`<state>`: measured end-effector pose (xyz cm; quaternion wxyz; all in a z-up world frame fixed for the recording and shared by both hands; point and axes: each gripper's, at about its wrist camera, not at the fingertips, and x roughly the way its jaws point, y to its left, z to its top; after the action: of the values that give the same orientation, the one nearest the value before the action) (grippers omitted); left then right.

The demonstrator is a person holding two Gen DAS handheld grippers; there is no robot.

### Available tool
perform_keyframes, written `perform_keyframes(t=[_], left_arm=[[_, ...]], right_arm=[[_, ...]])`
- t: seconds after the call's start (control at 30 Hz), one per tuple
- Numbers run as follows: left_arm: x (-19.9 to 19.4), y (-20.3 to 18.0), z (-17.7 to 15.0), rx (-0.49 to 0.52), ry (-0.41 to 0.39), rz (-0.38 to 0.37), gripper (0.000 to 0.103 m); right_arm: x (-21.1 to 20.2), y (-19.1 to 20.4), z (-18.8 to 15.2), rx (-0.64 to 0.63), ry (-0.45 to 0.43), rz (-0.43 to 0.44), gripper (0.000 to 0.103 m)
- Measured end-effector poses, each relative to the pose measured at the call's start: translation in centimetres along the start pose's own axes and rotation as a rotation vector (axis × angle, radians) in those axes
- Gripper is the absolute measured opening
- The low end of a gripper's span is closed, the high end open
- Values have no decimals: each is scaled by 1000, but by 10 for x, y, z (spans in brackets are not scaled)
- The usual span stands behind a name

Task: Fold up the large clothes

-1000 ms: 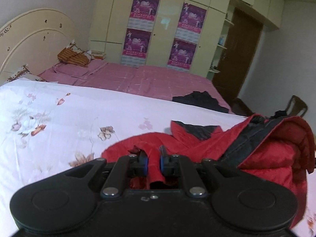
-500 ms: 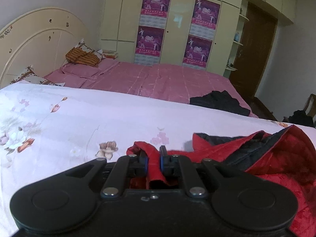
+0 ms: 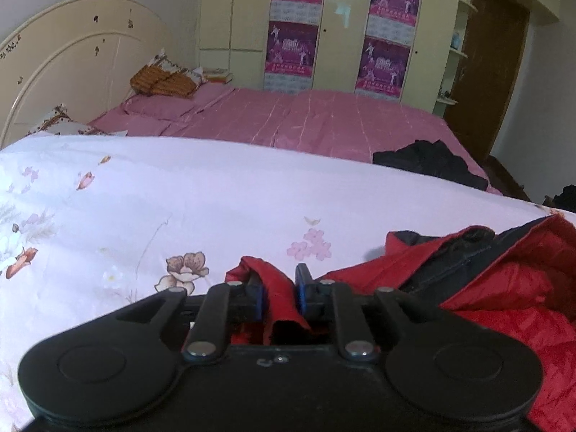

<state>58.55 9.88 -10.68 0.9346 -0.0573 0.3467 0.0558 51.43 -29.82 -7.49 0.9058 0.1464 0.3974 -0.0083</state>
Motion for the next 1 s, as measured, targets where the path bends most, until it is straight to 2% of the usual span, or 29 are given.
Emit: perform_keyframes(t=[0.03,0.07,0.1,0.13,0.17,0.2,0.3,0.33,0.4,0.43,0.47,0.5,0.67,0.7,0.73,0.8,0.87,0.9,1.0], left_arm=[[0,2,0,-9,4,-2,18],[0,4,0,-24,8,-8,19],[-2,7,1,-50,9,-20,20],[-3,11,3,-72,5,-32,22],[-6,14,4,-96,-3,-41,24],[-9,16,5,-114,-13,-48,25],[-19,15,6,-120,-58,-56,33],[-22,15,7,-121,-78,-56,39],[-35,16,6,-139,-154,-30,77],[-40,13,8,-144,-197,-4,103],[-49,13,6,-131,-257,17,100],[-53,11,6,-105,-272,17,100],[-60,0,-2,-6,-217,-24,90],[-62,-5,-6,13,-209,-46,87],[-64,-12,-10,46,-203,-65,81],[-66,-30,-21,135,-183,-95,73],[-64,-48,-32,212,-162,-126,67],[-62,-57,-38,240,-158,-127,67],[-51,-71,-52,274,-142,-111,67]], right_arm=[[0,0,0,2,-1,4,11],[0,0,0,12,-2,14,17],[-1,-1,1,25,-6,29,38],[-4,-2,2,40,-21,43,65],[-8,-1,3,45,-48,26,80],[-12,1,4,39,-82,5,103],[-17,8,8,-8,-109,9,103],[-20,11,8,-23,-124,0,103],[-25,16,8,-54,-155,-19,103],[-28,19,8,-67,-165,-23,103],[-31,21,8,-79,-174,-24,103],[-33,23,7,-91,-182,-25,103],[-43,39,-1,-153,-192,6,102],[-44,43,-4,-172,-189,13,94],[-45,48,-7,-192,-178,21,78],[-44,60,-17,-215,-153,40,66],[-42,74,-30,-233,-131,71,62],[-40,82,-37,-248,-123,82,58],[-28,106,-54,-304,-104,93,56]])
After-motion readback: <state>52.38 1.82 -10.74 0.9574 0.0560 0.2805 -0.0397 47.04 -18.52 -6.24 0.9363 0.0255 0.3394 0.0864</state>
